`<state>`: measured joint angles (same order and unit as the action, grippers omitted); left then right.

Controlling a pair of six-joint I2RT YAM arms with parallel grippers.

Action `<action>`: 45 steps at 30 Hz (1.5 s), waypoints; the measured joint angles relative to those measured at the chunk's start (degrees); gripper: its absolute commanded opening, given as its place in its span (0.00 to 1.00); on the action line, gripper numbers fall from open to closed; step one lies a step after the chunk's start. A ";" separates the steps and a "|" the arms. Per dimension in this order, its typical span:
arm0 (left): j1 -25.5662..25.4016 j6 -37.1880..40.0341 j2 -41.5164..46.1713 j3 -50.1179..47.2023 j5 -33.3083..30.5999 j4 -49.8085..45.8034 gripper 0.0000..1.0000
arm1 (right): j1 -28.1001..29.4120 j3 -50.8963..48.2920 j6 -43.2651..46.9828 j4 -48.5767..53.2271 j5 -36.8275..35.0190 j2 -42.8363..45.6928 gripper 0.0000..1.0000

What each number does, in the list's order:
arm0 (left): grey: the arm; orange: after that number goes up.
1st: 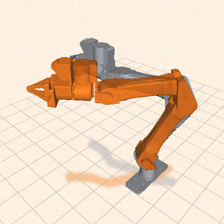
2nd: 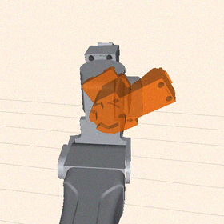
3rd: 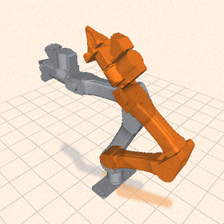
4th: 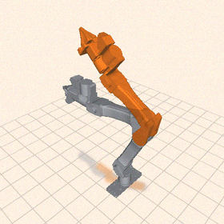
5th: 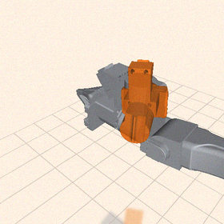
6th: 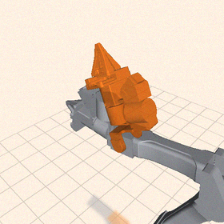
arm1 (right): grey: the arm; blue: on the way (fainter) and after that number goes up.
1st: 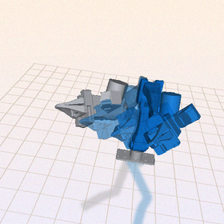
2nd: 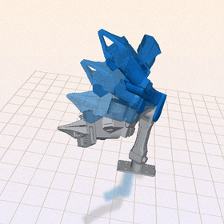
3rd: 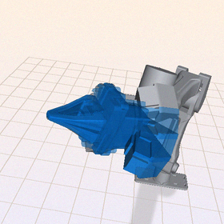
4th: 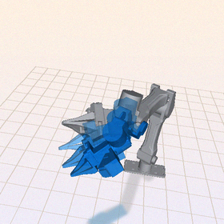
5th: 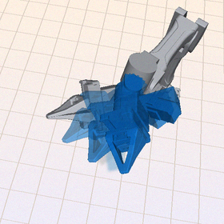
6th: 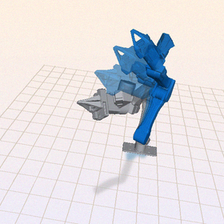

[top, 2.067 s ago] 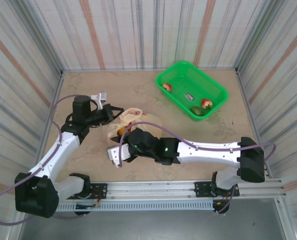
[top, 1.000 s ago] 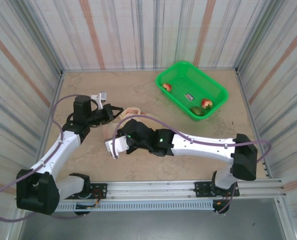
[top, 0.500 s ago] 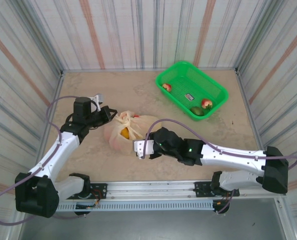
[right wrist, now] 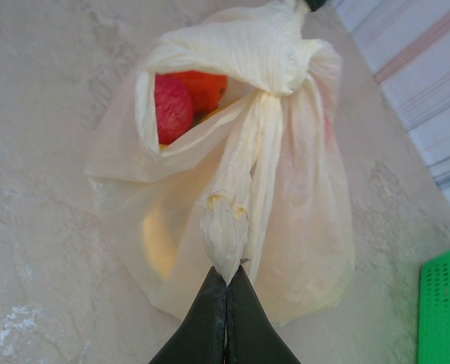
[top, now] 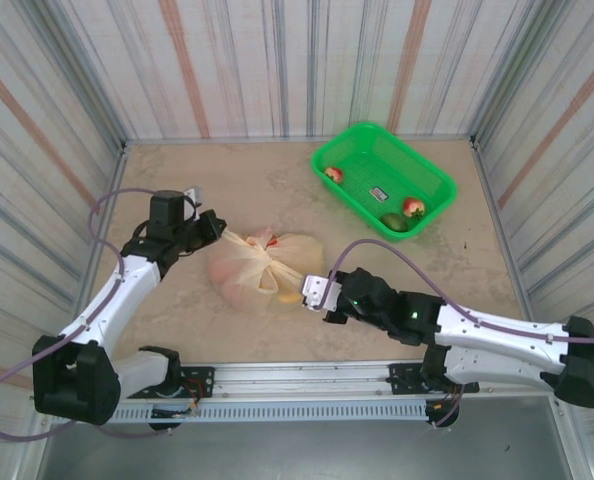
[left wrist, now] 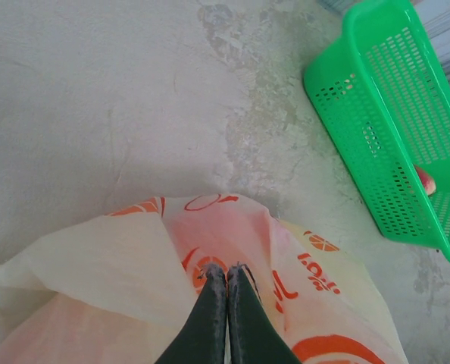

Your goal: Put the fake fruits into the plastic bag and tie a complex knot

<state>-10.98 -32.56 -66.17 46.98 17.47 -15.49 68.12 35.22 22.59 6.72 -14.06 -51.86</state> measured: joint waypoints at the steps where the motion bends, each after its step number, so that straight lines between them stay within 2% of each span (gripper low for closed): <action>1: 0.13 0.04 0.00 0.07 0.15 -0.20 0.00 | 0.00 -0.37 -1.36 0.00 -0.09 1.09 0.00; 8: -3.61 2.47 -0.55 3.98 5.22 1.75 0.00 | -0.52 -0.92 -7.34 -0.39 1.36 2.99 0.00; 11: -5.20 2.91 1.46 4.44 8.17 3.85 0.00 | -0.76 1.01 -8.79 -0.17 2.12 -0.59 0.00; 19: -5.27 4.04 12.20 1.55 14.53 6.60 0.00 | -3.98 7.21 -16.61 -1.66 3.58 -8.72 0.00; 24: -5.09 4.02 9.92 -0.52 16.09 6.34 0.01 | -4.39 8.22 -18.75 -3.30 7.13 -10.67 0.00; 29: -2.89 3.72 4.76 -0.50 17.27 5.22 0.30 | -4.39 9.31 -19.41 -4.07 9.73 -11.87 0.00; 35: -1.60 1.75 3.48 -0.24 17.57 4.37 0.54 | -4.39 9.31 -19.58 -4.17 11.15 -11.87 0.00; 41: -1.60 1.20 1.97 0.59 17.46 2.32 0.57 | -4.39 9.31 -19.58 -4.57 11.50 -11.87 0.00; 45: -1.60 0.63 1.97 0.50 17.55 1.66 0.53 | -4.39 9.31 -19.58 -5.29 11.85 -11.89 0.00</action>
<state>-12.58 -31.92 -64.20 47.48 35.03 -13.82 63.72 44.53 3.01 1.43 -2.22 -63.75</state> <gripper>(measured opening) 0.553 0.045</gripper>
